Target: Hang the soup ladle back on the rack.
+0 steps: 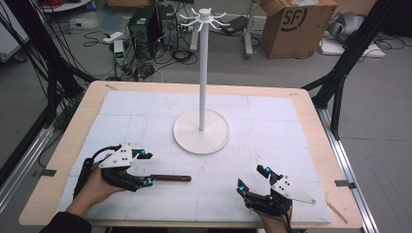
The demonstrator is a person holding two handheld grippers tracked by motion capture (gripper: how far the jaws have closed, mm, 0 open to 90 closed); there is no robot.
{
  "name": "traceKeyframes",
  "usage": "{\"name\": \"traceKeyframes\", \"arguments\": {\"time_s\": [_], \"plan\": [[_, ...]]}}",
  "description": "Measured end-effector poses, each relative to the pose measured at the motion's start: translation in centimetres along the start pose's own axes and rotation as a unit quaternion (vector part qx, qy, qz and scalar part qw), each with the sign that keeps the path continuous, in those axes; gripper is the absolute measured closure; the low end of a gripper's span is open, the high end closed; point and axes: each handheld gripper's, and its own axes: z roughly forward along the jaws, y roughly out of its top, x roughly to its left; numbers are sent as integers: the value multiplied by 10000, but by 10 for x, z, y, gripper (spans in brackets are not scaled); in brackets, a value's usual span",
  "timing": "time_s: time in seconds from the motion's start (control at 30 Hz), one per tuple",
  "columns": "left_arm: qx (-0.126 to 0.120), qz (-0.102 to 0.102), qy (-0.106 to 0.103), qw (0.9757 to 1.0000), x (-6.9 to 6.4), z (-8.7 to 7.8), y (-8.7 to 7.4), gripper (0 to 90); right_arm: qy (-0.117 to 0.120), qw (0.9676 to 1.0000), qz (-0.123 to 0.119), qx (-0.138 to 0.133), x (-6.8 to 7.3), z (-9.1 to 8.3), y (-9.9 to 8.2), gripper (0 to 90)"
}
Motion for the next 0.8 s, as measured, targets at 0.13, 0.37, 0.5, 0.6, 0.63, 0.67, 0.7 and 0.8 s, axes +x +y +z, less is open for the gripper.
{"name": "traceKeyframes", "arguments": {"time_s": [0.13,0.37,0.5,0.6,0.63,0.67,0.7,0.8], "plan": [[207,65,-98,9997,1,8,5,290,36,10000,-26,14,0,1,0,162],[723,110,-441,9963,5,27,5,330,43,10000,10,-22,-1,0,1,162],[1065,226,-571,9924,6,39,1,342,41,10000,-14,-44,-1,0,1,162],[1262,311,-577,9898,5,46,-1,359,43,10000,-6,-38,-1,1,1,162],[1356,349,-601,9883,4,48,-1,369,42,10000,2,-37,-1,1,1,162],[1384,374,-597,9879,3,51,-2,372,37,10000,9,-39,-1,1,1,162],[1460,386,-598,9867,3,52,-2,374,39,10000,12,-43,-1,1,1,162],[1547,413,-598,9853,4,55,-4,386,41,10000,2,-50,-2,1,1,162]]}}
